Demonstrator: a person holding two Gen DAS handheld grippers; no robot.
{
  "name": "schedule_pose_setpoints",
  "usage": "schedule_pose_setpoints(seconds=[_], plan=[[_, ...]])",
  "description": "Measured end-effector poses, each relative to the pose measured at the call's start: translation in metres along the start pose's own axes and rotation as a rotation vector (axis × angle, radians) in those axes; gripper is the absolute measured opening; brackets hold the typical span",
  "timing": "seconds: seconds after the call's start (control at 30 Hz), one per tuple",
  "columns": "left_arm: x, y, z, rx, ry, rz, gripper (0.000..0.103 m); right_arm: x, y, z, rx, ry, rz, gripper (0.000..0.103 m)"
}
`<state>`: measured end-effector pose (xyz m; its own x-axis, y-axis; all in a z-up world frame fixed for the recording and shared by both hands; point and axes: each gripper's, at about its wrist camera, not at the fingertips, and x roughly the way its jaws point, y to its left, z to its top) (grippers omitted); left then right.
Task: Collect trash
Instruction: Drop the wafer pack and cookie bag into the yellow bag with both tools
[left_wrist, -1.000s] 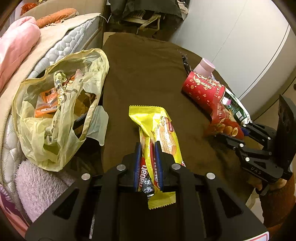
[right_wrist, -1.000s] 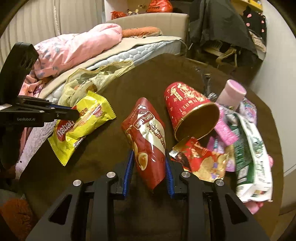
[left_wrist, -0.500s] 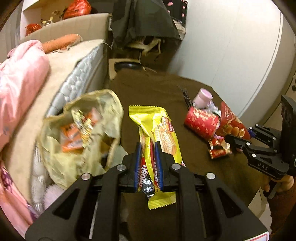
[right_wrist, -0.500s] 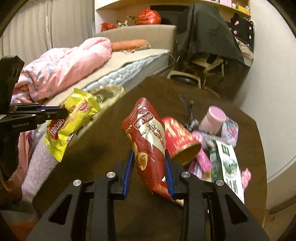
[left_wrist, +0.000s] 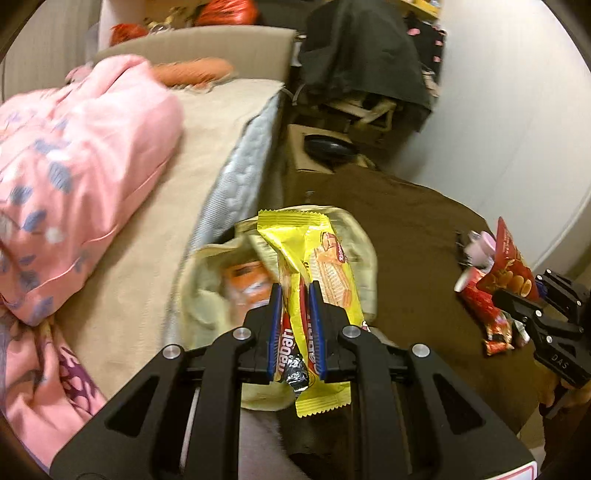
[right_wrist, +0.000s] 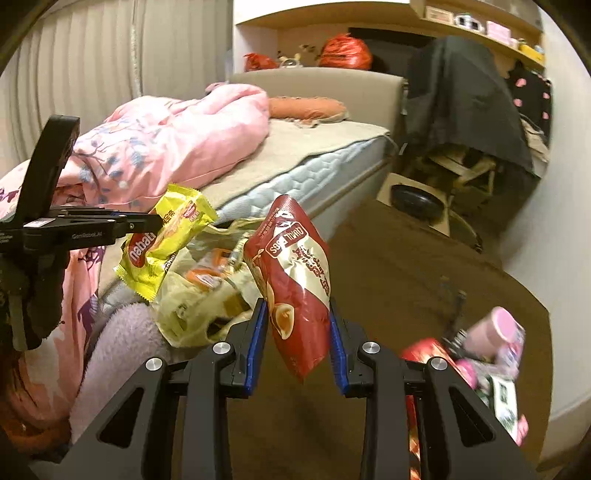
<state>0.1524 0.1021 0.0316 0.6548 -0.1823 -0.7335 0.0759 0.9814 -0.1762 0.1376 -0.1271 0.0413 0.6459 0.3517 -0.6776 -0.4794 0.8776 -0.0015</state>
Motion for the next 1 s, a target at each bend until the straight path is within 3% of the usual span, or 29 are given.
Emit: schedule_pose_setpoints(seconds=[0.37, 0.47, 0.6, 0.83, 1.0], plan=[[0.035, 0.085, -0.011, -0.145, 0.087, 0.016, 0.014, 0.085, 0.033, 0.039, 0.012, 0.071, 0.127, 0.029], [0.053, 0.088, -0.014, -0.117, 0.127, 0.031, 0.014, 0.110, 0.045, 0.044, -0.016, 0.108, 0.166, 0.029], [0.087, 0.082, -0.011, -0.108, 0.209, -0.005, 0.014, 0.146, 0.052, 0.051, -0.019, 0.153, 0.227, 0.029], [0.127, 0.072, 0.006, -0.081, 0.252, 0.006, 0.014, 0.203, 0.040, 0.053, 0.004, 0.286, 0.248, 0.029], [0.146, 0.074, 0.007, -0.084, 0.254, -0.003, 0.014, 0.215, 0.031, 0.040, 0.017, 0.337, 0.240, 0.029]])
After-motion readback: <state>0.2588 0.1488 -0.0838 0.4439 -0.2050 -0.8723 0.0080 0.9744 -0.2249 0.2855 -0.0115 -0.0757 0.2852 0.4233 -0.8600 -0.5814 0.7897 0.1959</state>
